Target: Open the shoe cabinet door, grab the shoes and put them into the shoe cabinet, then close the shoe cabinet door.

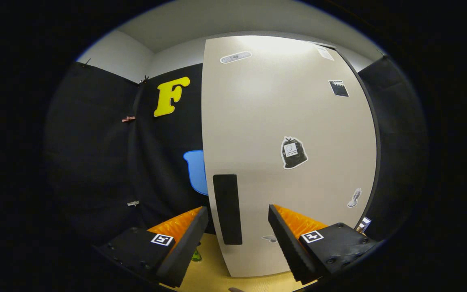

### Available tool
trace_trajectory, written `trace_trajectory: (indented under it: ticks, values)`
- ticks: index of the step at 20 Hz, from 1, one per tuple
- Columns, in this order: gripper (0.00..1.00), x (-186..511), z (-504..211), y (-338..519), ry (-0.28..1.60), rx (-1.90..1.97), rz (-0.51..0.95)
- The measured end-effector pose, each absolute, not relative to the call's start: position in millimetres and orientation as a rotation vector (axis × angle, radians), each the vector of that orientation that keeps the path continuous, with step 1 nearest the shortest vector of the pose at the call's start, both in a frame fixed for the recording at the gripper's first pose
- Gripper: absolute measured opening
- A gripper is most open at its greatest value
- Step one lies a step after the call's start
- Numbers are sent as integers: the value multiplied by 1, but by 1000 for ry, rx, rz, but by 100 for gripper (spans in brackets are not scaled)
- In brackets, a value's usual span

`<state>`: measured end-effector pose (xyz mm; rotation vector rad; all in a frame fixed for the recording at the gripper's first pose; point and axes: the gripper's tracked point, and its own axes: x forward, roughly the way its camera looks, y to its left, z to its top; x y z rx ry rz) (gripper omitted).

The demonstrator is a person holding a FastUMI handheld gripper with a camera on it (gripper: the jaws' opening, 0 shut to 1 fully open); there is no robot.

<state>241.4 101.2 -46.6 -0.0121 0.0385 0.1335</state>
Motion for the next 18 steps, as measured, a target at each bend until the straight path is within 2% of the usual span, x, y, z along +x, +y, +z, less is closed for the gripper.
trace_trajectory:
  ticks: [18]
  values:
    - [98,206,-33,80,17,-40,88]
